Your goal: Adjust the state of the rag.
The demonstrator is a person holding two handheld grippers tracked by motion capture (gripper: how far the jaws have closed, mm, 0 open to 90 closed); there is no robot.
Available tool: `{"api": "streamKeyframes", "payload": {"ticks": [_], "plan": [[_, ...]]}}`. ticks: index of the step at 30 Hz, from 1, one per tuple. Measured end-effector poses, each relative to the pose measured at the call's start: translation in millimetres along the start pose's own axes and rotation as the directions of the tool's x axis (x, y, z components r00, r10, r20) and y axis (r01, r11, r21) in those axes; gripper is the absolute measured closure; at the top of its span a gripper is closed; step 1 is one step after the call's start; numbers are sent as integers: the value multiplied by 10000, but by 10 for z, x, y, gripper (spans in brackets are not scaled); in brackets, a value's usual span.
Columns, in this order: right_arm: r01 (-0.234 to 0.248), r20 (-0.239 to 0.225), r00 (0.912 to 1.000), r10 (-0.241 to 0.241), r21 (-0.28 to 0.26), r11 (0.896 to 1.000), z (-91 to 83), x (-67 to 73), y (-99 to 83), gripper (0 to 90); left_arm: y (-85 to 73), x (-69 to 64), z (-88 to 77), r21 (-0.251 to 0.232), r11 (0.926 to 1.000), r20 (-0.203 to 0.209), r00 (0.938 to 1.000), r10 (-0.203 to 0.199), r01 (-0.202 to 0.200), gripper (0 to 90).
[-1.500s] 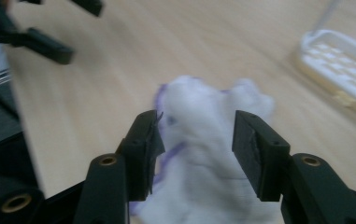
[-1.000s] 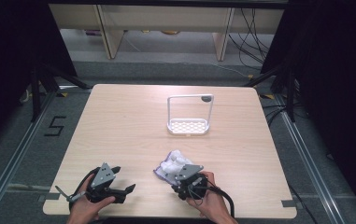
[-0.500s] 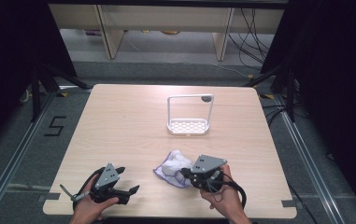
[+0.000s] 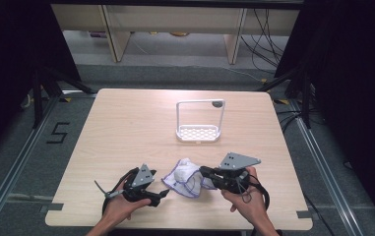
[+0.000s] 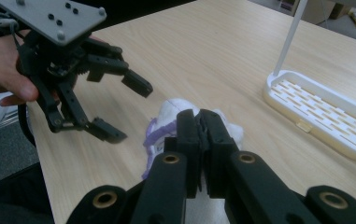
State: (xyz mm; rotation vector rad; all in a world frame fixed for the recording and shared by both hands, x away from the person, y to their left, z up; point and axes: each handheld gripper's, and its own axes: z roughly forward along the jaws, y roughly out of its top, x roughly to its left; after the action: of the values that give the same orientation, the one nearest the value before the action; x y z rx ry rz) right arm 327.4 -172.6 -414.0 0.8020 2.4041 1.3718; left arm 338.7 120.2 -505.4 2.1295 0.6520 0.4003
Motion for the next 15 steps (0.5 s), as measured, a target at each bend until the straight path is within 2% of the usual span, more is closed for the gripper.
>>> {"api": "streamKeyframes", "payload": {"ticks": [1,2,3,4,5,6,8,9,10,11,12,14,15], "plan": [[25,-56,10000,-25,-29,10000,-2,-3,5,877,13,-21,27,69,9998,24,9999,169,-169,226],[25,-56,10000,-25,-29,10000,-2,-3,5,877,13,-21,27,69,9998,24,9999,169,-169,242],[-5,78,10000,6,-60,10000,-20,-8,14,877,34,-38,74,212,9988,110,9990,429,-431,258],[126,131,9998,-122,-268,9996,-18,-24,16,877,34,-38,74,212,9988,110,9990,429,-431,280],[136,208,9997,-131,-236,9996,-34,-33,19,877,45,-54,111,176,9986,233,9985,500,-504,302],[44,157,9999,-41,-203,9998,-40,-37,21,877,63,-56,125,308,9976,222,9979,607,-614,308],[4,139,9999,-1,-219,9998,-42,-46,22,877,71,-59,152,246,9981,229,9982,563,-569,328],[-14,297,9996,26,-404,9992,-47,-70,20,877,99,-49,189,349,9974,364,9975,611,-624,354],[-116,204,9997,121,-259,9996,-62,-76,23,877,108,-45,212,484,9967,471,9969,628,-651,379],[-172,207,9996,178,-330,9993,-60,-85,22,877,109,-46,247,598,9960,376,9972,644,-666,426],[-150,251,9996,158,-328,9993,-76,-102,22,877,110,-36,258,689,9937,381,9956,854,-879,462],[-11,346,9994,27,-452,9990,-82,-121,22,877,103,-36,279,734,9932,435,9952,873,-903,571],[-291,289,9991,303,-398,9988,-119,-147,24,877,97,-31,290,862,9877,340,9912,1283,-1308,630]]}}
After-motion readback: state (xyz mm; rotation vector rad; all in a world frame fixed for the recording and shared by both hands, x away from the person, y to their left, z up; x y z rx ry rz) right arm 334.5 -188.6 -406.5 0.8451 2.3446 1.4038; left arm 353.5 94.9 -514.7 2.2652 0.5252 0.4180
